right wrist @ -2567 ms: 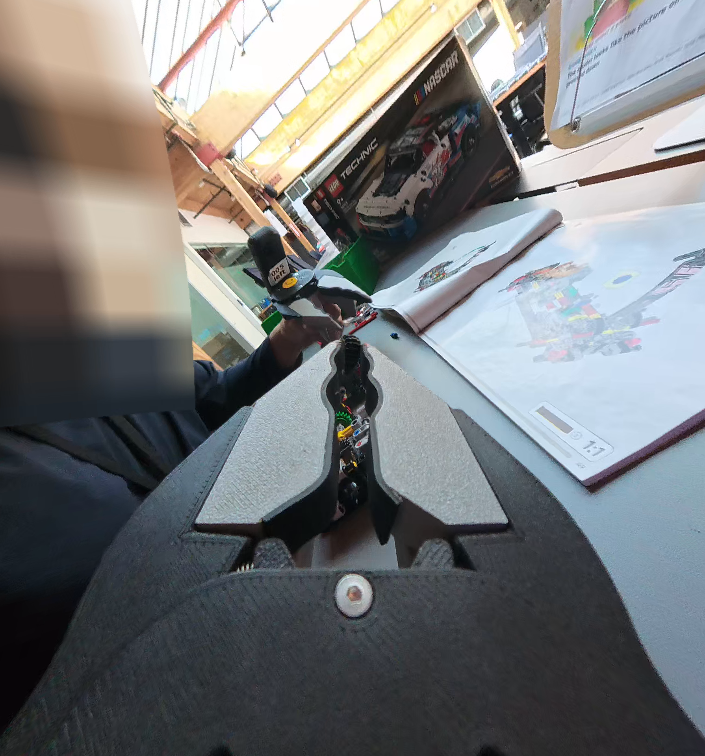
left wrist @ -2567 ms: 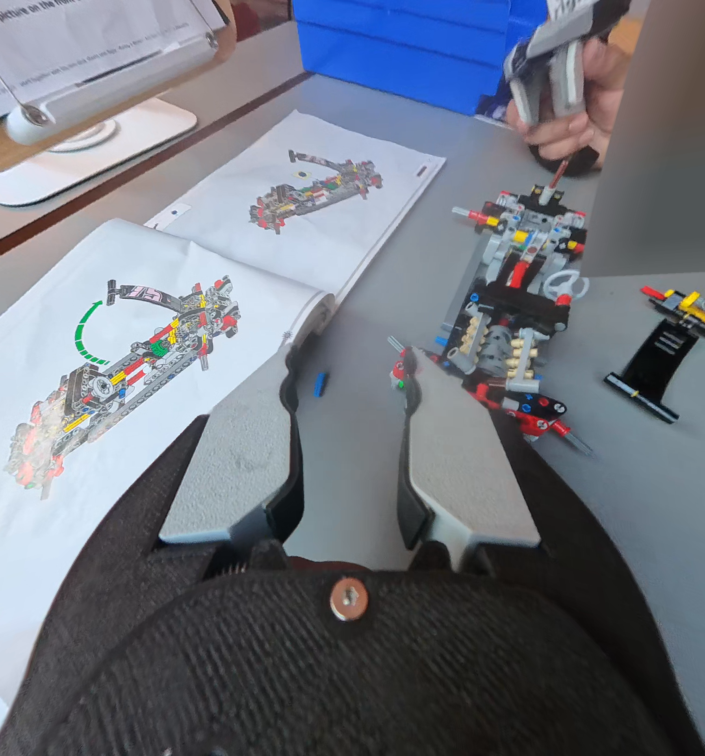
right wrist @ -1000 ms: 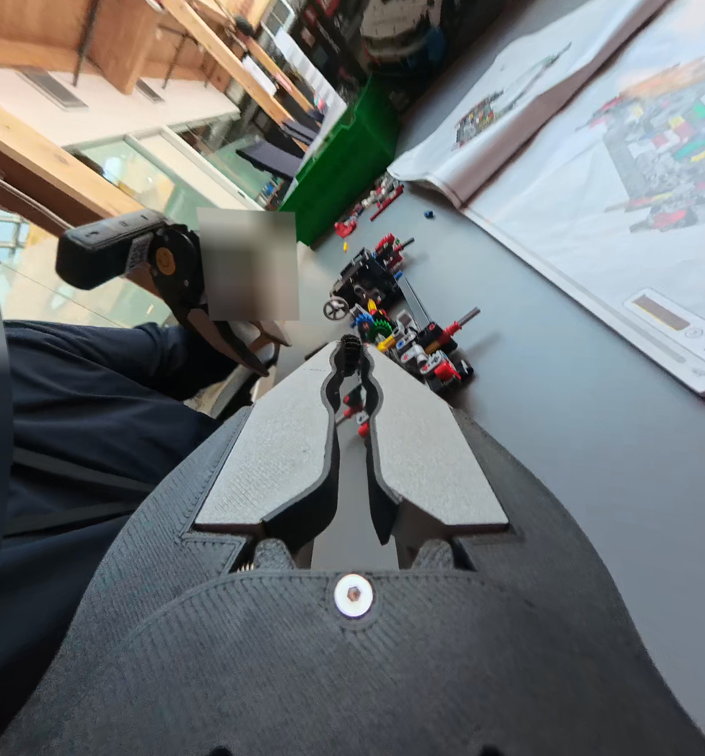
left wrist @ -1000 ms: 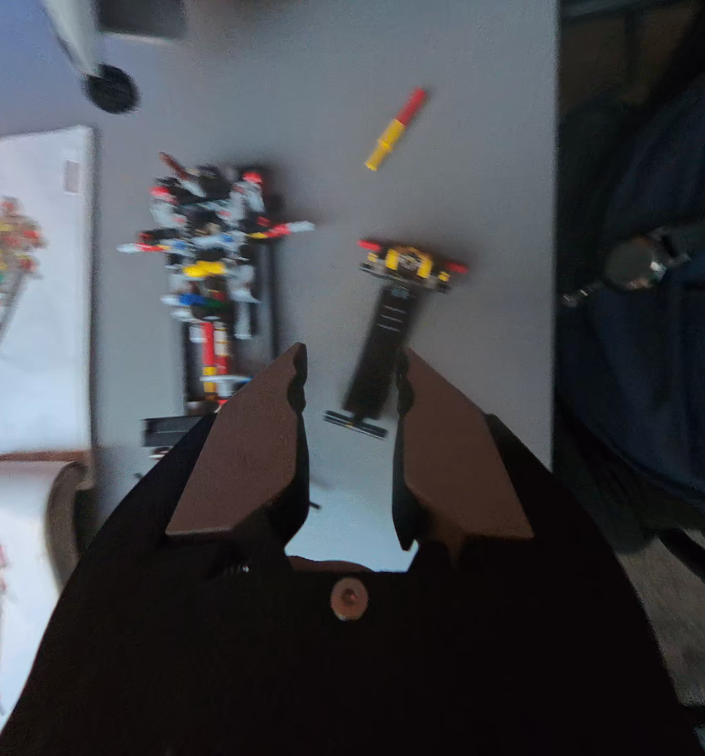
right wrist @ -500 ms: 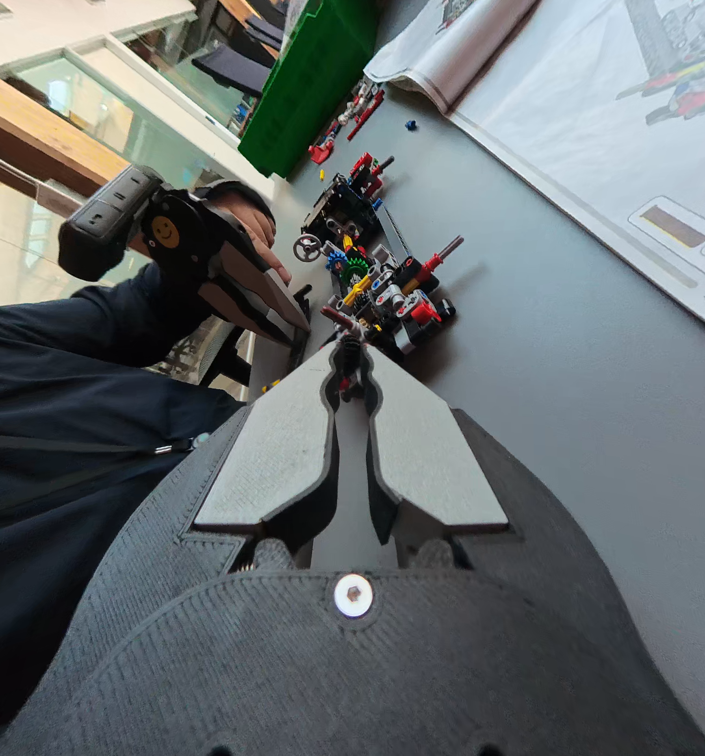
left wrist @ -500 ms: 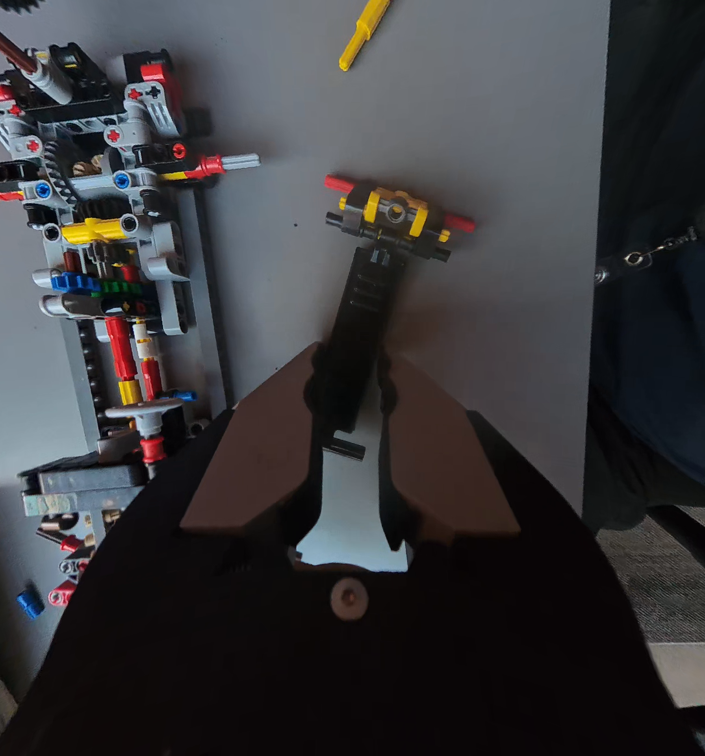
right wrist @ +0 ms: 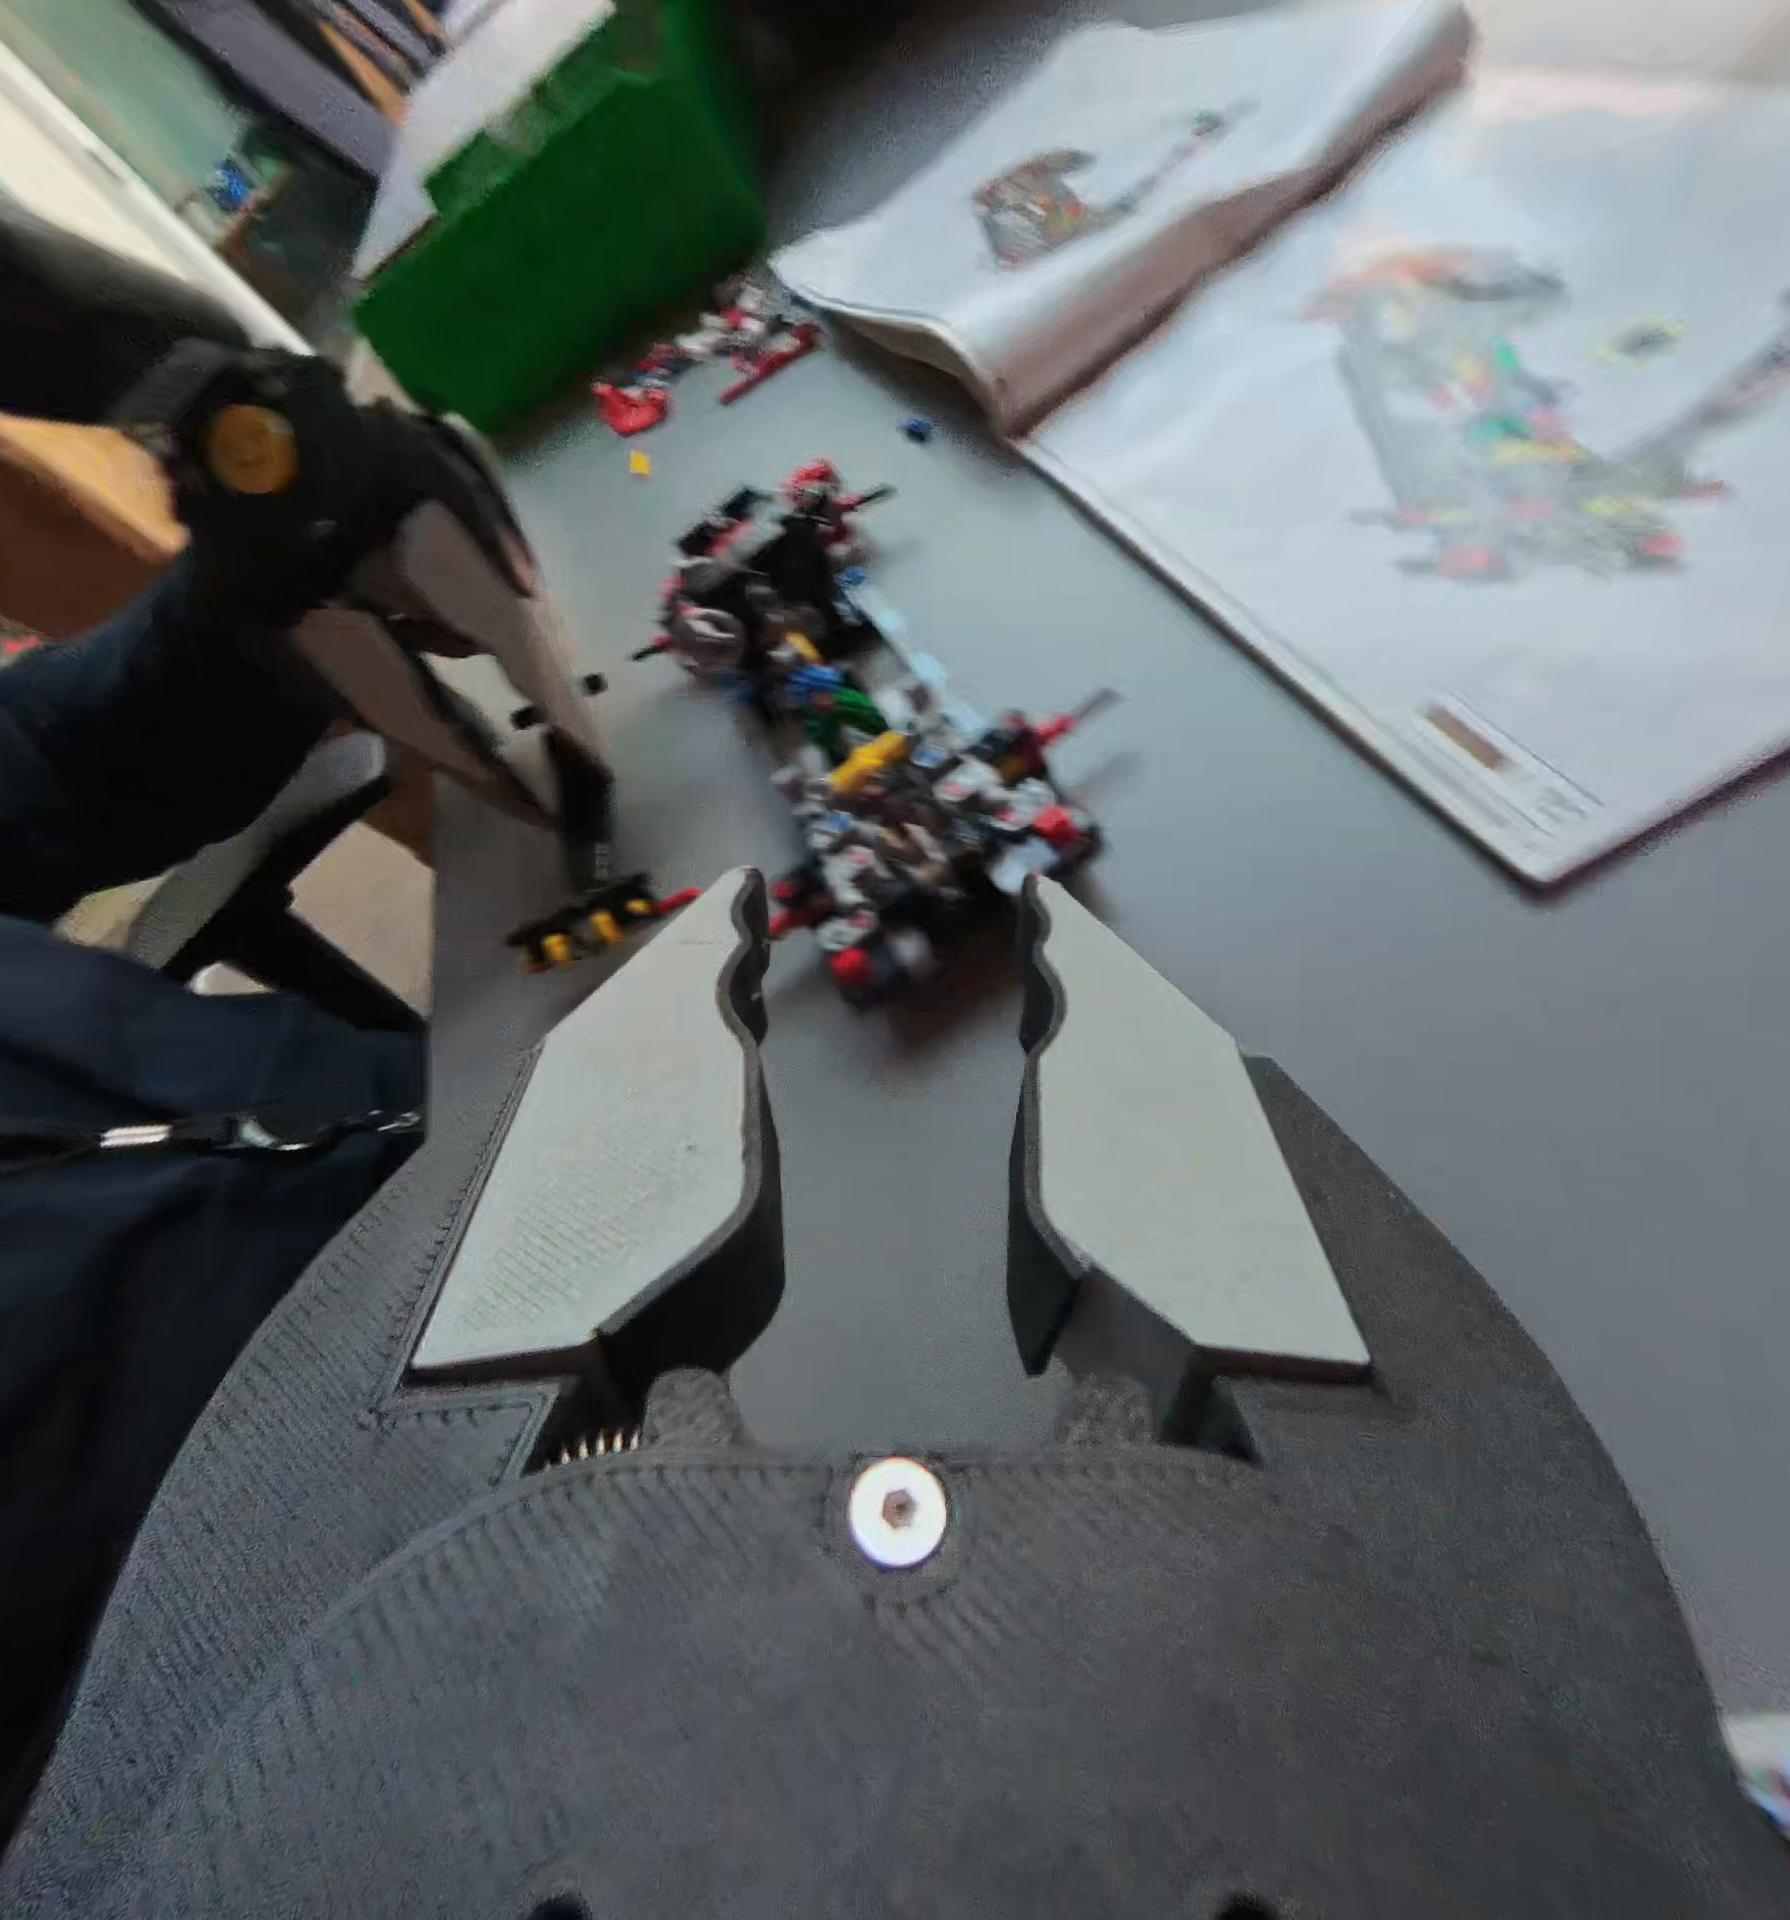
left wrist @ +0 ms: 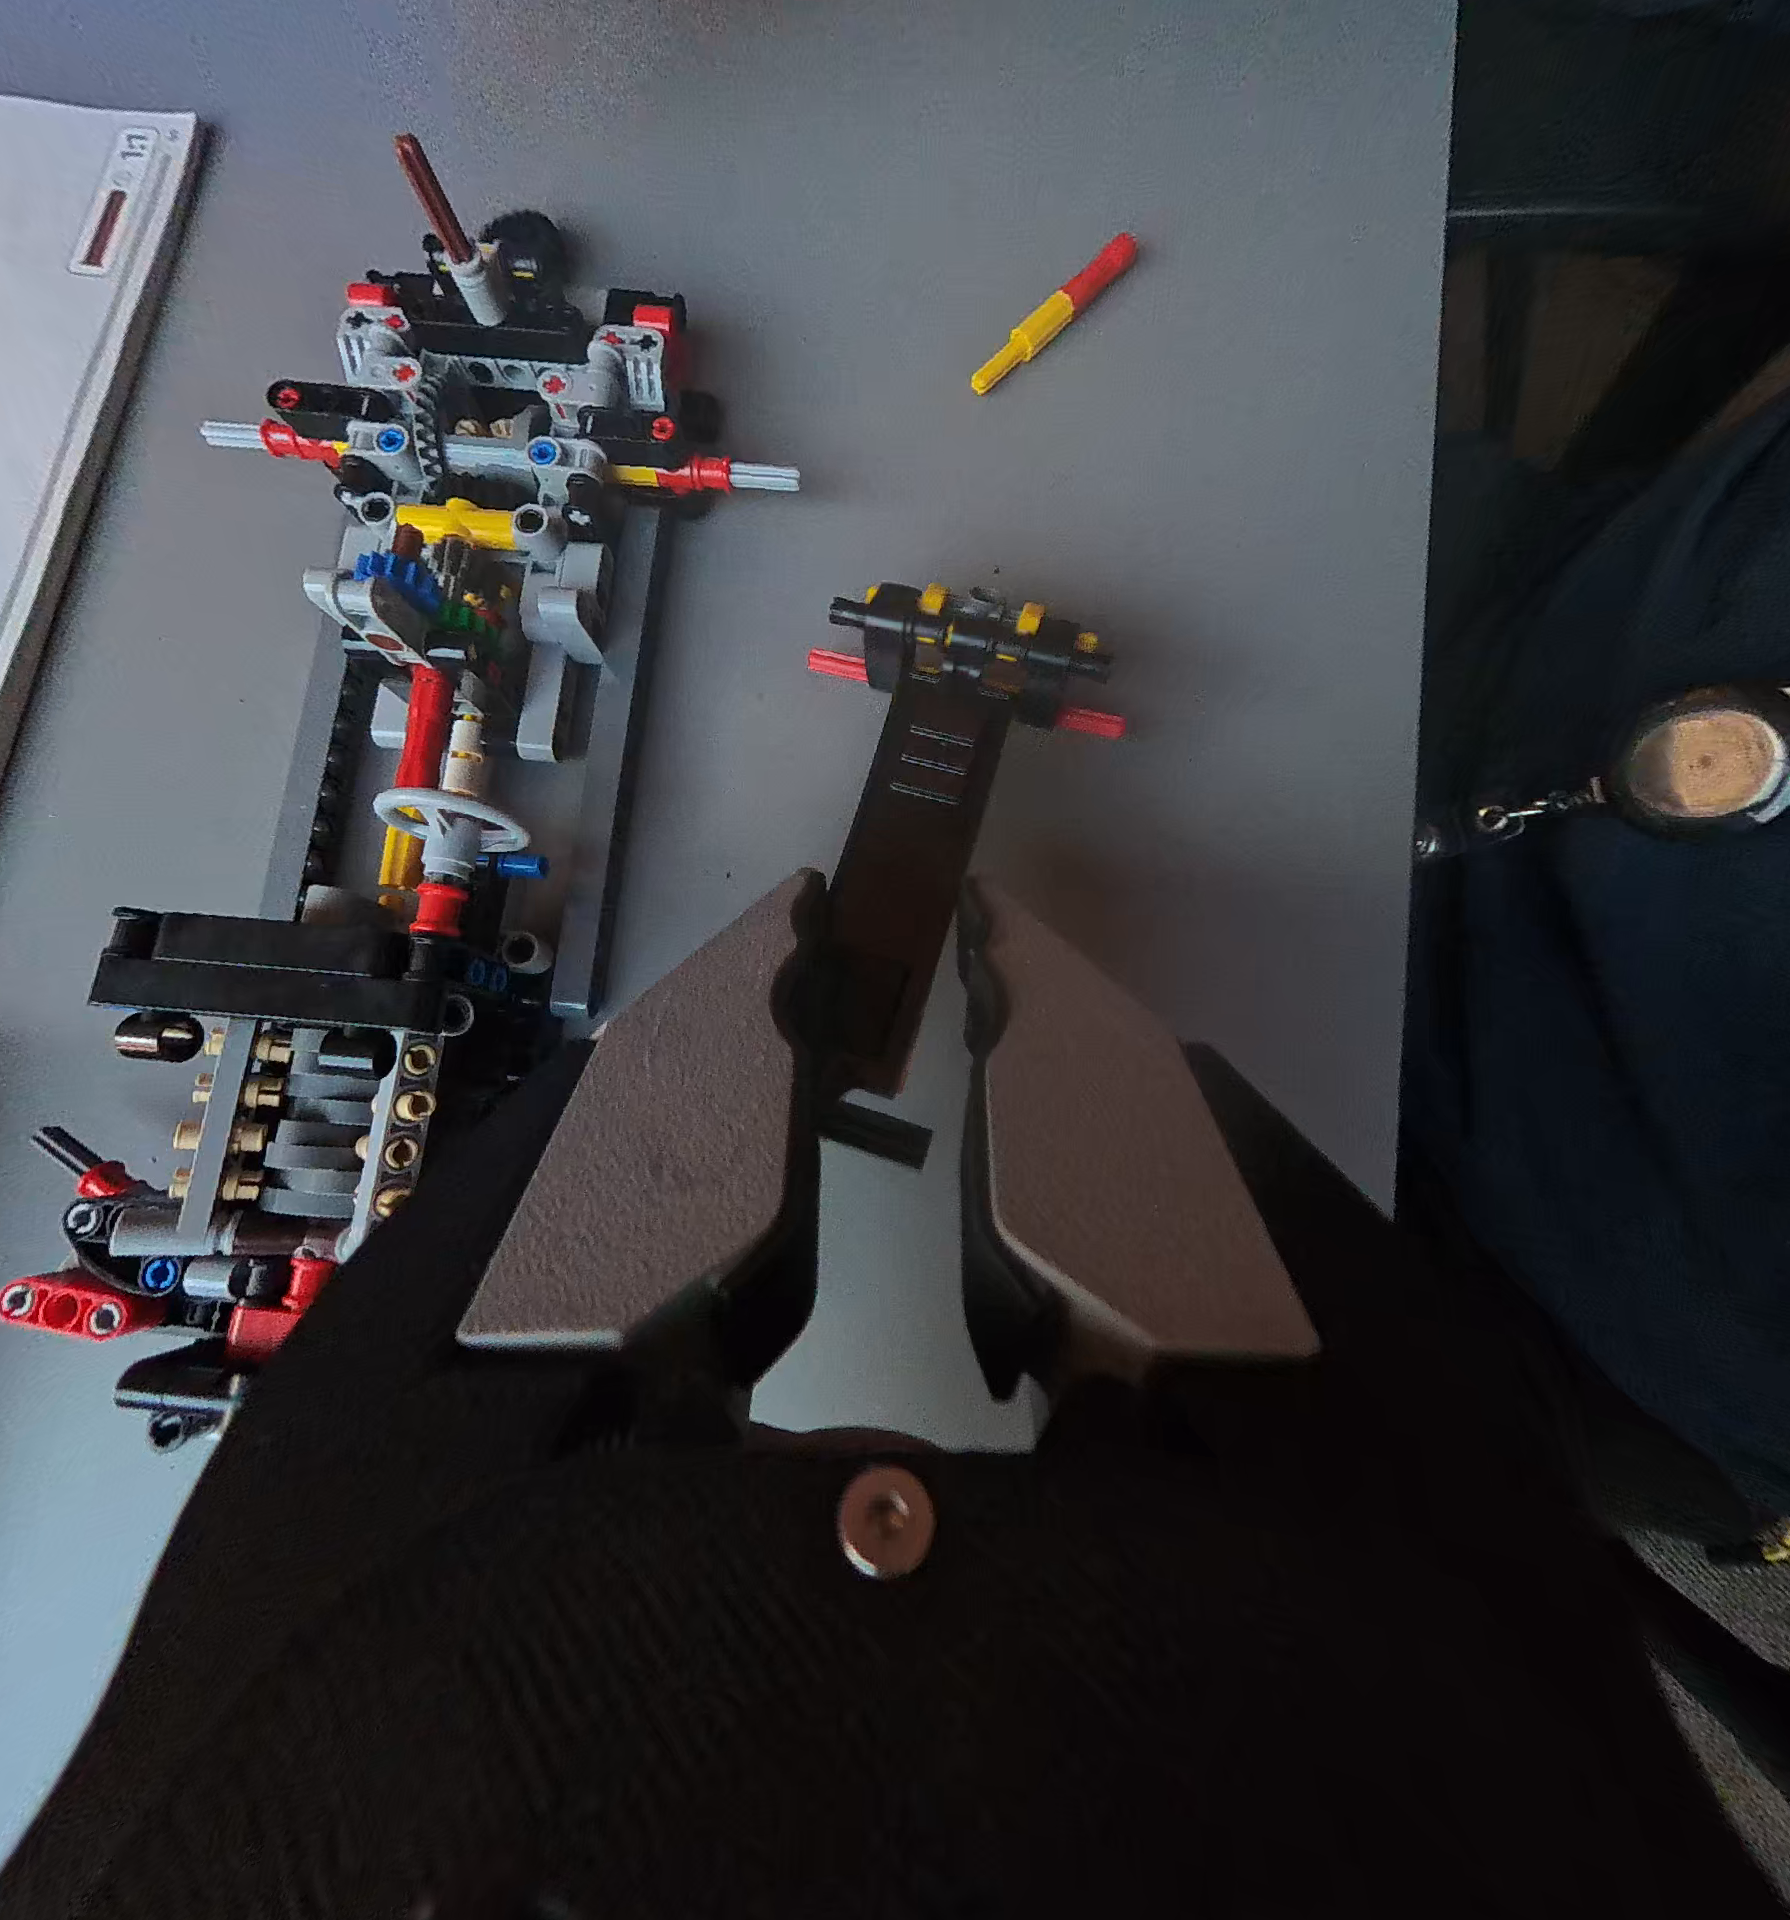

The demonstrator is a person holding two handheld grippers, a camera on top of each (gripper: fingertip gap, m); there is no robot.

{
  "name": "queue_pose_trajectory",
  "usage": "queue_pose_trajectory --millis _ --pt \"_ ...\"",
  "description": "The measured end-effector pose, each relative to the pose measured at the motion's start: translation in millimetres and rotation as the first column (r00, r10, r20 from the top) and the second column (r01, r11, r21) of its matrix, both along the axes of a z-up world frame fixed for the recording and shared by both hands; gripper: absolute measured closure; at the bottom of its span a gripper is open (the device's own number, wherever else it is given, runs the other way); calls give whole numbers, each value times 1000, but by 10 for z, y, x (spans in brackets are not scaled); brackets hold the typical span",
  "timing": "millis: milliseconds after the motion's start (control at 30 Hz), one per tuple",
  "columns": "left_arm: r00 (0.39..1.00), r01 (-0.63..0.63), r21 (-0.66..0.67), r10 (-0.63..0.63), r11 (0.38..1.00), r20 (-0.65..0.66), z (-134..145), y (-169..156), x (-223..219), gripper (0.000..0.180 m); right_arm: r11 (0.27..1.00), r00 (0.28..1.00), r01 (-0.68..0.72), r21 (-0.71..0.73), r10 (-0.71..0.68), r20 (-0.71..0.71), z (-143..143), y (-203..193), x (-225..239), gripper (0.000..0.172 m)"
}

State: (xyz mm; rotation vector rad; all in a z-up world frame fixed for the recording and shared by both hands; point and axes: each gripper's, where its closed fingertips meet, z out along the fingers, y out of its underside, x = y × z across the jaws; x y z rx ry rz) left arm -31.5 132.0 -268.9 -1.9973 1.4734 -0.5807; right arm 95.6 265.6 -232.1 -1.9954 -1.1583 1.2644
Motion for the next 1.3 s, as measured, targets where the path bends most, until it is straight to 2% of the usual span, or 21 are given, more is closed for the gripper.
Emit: queue_pose_trajectory --millis 67,100,200,300,367,533,633,700,767,833,867,933,967,1067,1167,1300 --pt "1000 -8 12 8 1000 18 27 -7 13 158 992 993 -92 83 98 -70 205 -447 -163 122" --pt "999 -12 19 11 1000 31 43 -7 21 158 983 986 -142 114 151 -73 198 -691 -256 120" --pt "997 -24 38 21 999 69 87 -18 46 158 961 974 -224 163 228 -8 -62 -1203 -501 115" --pt "994 -20 59 14 998 108 166 -72 92 158 946 976 -219 237 213 52 -270 -1336 -642 108" --pt "992 -10 85 -1 996 130 234 -113 135 158 943 979 -201 265 192 63 -280 -1347 -680 105" --pt "983 24 187 -58 982 176 427 -219 249 158 933 972 -209 294 231 -41 -80 -1484 -671 103" --pt "952 18 262 -96 965 289 580 -250 328 159 933 949 -198 300 259 -179 164 -1565 -645 111" --pt "919 3 289 -117 957 377 707 -278 363 158 925 917 -197 326 291 -272 400 -1645 -633 117" --pt "876 -7 324 -151 946 459 880 -331 391 158 911 895 -194 363 316 -314 578 -1702 -632 115" --pt "800 -32 317 -166 948 576 1097 -372 399 158 906 889 -192 377 323 -324 656 -1712 -638 115" --pt "733 -39 276 -160 960 661 1222 -392 396 158 907 893 -184 379 315 -321 663 -1688 -648 115" --pt "558 -46 174 -120 984 821 1447 -386 357 159 912 898 -163 375 295 -326 682 -1639 -690 117" --pt "502 -60 130 -83 990 861 1482 -333 341 159 917 895 -151 370 286 -344 726 -1630 -722 118" --pt "471 -100 28 23 995 882 1382 -149 370 159 919 890 -76 386 237 -390 893 -1566 -837 118" --pt "366 -60 -62 80 996 927 1452 -90 373 159 910 904 6 415 173 -391 972 -1421 -913 123" --pt "389 -63 -93 111 994 915 1365 -5 431 159 942 849 -7 335 182 -495 1199 -1391 -936 129"
